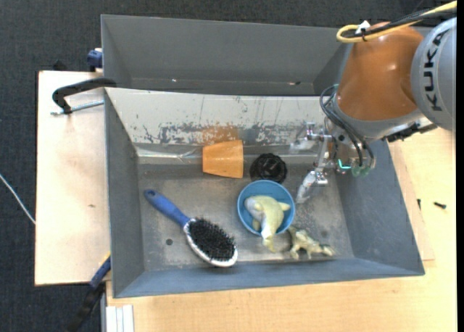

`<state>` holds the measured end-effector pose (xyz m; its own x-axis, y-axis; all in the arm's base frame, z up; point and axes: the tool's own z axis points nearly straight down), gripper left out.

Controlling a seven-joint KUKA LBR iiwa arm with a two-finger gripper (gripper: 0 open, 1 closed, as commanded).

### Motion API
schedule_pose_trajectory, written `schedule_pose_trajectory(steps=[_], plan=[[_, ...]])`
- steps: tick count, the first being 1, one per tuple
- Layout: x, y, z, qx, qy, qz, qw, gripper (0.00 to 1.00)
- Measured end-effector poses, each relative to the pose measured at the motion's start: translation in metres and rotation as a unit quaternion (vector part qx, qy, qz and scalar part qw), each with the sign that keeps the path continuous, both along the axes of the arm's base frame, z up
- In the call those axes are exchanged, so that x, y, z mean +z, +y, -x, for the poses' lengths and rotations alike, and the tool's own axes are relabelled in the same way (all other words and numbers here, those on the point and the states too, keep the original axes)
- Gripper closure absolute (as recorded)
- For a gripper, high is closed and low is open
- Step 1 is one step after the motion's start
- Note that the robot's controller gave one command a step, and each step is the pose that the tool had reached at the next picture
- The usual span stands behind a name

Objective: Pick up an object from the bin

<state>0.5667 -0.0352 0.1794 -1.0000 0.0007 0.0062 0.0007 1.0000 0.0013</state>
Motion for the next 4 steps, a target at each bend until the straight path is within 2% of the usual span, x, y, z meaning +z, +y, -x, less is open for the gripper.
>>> schedule_pose_trajectory(steps=[1, 2, 4], plan=[[-0.085, 0.013, -0.018, 0.08, -0.0085, 0.0, 0.9968, 0.0], [-0.087, 0.014, -0.018, 0.079, -0.0087, 0.0, 0.9968, 1.0], [0.08, 0.022, -0.02, 0.077, -0.0108, 0.001, 0.997, 1.0]])
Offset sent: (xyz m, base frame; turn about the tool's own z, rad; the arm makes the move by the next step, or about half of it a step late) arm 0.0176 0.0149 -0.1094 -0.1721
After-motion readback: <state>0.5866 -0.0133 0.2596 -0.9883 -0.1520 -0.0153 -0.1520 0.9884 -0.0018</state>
